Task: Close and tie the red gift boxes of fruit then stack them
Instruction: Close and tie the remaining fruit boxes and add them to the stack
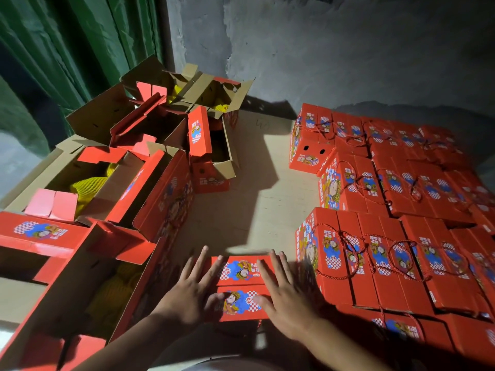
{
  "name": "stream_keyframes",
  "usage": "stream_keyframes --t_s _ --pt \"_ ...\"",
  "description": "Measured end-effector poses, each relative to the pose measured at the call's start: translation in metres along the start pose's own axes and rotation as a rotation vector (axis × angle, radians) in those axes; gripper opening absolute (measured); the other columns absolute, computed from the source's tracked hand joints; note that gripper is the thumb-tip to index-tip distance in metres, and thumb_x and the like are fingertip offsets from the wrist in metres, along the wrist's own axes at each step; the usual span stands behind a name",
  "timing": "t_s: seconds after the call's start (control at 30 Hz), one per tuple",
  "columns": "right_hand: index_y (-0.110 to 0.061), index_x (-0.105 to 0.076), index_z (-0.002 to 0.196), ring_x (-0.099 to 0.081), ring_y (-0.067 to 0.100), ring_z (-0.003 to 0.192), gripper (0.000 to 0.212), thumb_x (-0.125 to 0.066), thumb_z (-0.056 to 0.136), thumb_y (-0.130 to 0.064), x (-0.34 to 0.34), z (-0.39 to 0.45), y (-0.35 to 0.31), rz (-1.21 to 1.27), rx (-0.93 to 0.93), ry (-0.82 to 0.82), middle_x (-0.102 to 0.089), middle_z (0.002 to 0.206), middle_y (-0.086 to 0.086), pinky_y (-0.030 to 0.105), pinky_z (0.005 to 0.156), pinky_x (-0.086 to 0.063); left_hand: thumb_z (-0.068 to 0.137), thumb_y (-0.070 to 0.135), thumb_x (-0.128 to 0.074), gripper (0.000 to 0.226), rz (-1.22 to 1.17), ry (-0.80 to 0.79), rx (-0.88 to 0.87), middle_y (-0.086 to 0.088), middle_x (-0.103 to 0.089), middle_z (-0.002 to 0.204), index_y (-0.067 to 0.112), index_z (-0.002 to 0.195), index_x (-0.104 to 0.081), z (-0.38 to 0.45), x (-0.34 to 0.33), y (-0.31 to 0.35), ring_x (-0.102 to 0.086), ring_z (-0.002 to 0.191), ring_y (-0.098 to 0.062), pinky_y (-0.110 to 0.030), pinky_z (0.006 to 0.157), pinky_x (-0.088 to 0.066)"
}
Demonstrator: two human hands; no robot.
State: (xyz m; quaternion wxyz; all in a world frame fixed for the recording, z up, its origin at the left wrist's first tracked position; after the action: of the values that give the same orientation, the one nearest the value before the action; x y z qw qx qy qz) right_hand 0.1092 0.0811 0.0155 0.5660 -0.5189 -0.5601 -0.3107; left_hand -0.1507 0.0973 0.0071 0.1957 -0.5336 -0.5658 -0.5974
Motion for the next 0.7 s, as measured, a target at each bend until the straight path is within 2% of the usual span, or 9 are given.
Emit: stream_keyframes --t_s 0.17,0.3,0.37,0.4,0.47,0.5,0.57,0.63,0.7 --pt "-0.028 -0.003 0.165 0.011 0.029 0.158 0.089 -0.034 0.095 -0.074 -0.002 -0.015 -0.005 -0.066 -0.060 -0.016 0.011 0.172 0.006 0.034 0.118 0.028 0.097 0.077 -0.030 0.077 -0.129 0.046 0.050 0.019 0.037 0.160 0.054 0.154 0.016 -0.017 -0.009 -0.002 0.023 0.152 -0.018 -0.037 0.122 0.002" --pt "-0.031 0.005 0.164 0.022 0.023 0.156 0.091 -0.039 0.096 -0.071 -0.003 -0.013 -0.001 0.050 -0.043 0.011 0.024 0.169 -0.002 0.025 0.113 0.033 0.103 0.061 -0.035 0.071 -0.186 0.068 0.060 0.021 0.034 0.161 0.051 0.157 0.009 -0.017 -0.002 0.002 0.019 0.151 -0.005 -0.026 0.121 -0.003" --pt "-0.030 0.012 0.163 0.027 0.018 0.154 0.101 -0.048 0.092 -0.070 -0.005 -0.016 0.008 0.165 -0.123 0.040 0.029 0.167 -0.005 0.024 0.116 0.028 0.102 0.055 -0.044 0.067 -0.393 0.171 0.152 0.026 0.008 0.166 0.050 0.159 -0.008 -0.025 0.002 0.000 0.003 0.150 0.010 -0.011 0.118 -0.010" --pt "-0.029 0.017 0.161 0.030 0.013 0.152 0.107 -0.049 0.090 -0.072 -0.006 -0.021 0.012 0.222 -0.179 0.066 0.030 0.167 -0.006 0.025 0.118 0.025 0.099 0.057 -0.048 0.061 -0.522 0.221 0.279 0.024 -0.020 0.163 0.045 0.155 -0.029 -0.032 0.002 -0.005 -0.019 0.148 0.010 -0.010 0.116 -0.020" --pt "-0.027 0.024 0.158 0.030 -0.005 0.147 0.116 -0.053 0.086 -0.075 -0.011 -0.031 0.015 0.358 -0.252 0.113 0.025 0.166 -0.012 0.016 0.118 0.019 0.086 0.068 -0.049 0.058 -0.745 0.169 0.515 0.011 -0.071 0.118 0.023 0.115 -0.071 -0.042 -0.004 -0.012 -0.064 0.114 -0.007 -0.025 0.100 -0.045" --pt "-0.028 0.024 0.156 0.027 -0.017 0.142 0.119 -0.058 0.084 -0.073 -0.014 -0.034 0.013 0.426 -0.252 0.126 0.018 0.164 -0.020 0.007 0.114 0.017 0.083 0.070 -0.048 0.065 -0.775 0.099 0.577 0.006 -0.076 0.096 0.013 0.094 -0.077 -0.045 -0.008 -0.015 -0.068 0.094 -0.011 -0.030 0.090 -0.050" --pt "-0.035 0.026 0.154 0.022 -0.029 0.134 0.127 -0.070 0.077 -0.068 -0.021 -0.038 0.011 0.490 -0.218 0.130 0.023 0.154 -0.038 -0.003 0.106 0.013 0.087 0.066 -0.047 0.067 -0.913 0.007 0.632 0.006 -0.078 0.084 0.006 0.085 -0.078 -0.049 -0.012 -0.014 -0.070 0.082 -0.009 -0.025 0.080 -0.052" --pt "-0.037 0.030 0.154 0.027 -0.022 0.139 0.143 -0.077 0.066 -0.071 -0.021 -0.039 0.013 0.436 -0.189 0.072 0.033 0.153 -0.040 0.004 0.111 0.014 0.097 0.056 -0.047 0.059 -0.972 0.000 0.644 0.007 -0.079 0.092 0.005 0.096 -0.076 -0.049 -0.010 -0.014 -0.073 0.094 -0.009 -0.020 0.081 -0.051" --pt "-0.035 0.028 0.156 0.031 -0.002 0.148 0.151 -0.079 0.058 -0.075 -0.022 -0.038 0.022 0.255 -0.203 -0.031 0.039 0.160 -0.020 0.025 0.122 0.009 0.104 0.047 -0.046 0.052 -0.964 -0.028 0.664 0.001 -0.074 0.115 0.002 0.117 -0.070 -0.049 -0.009 -0.017 -0.067 0.114 -0.016 -0.027 0.094 -0.049"
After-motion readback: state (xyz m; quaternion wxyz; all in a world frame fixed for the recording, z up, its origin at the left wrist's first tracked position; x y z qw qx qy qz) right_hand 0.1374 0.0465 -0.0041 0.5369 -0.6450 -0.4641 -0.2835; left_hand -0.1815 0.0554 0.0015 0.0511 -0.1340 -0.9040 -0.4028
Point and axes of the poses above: each hand's wrist, its own z-axis towards the middle knuckle, its own x-axis out of the back of the hand, y = z × x, the point moved 4 cm from there along z, towards the middle knuckle
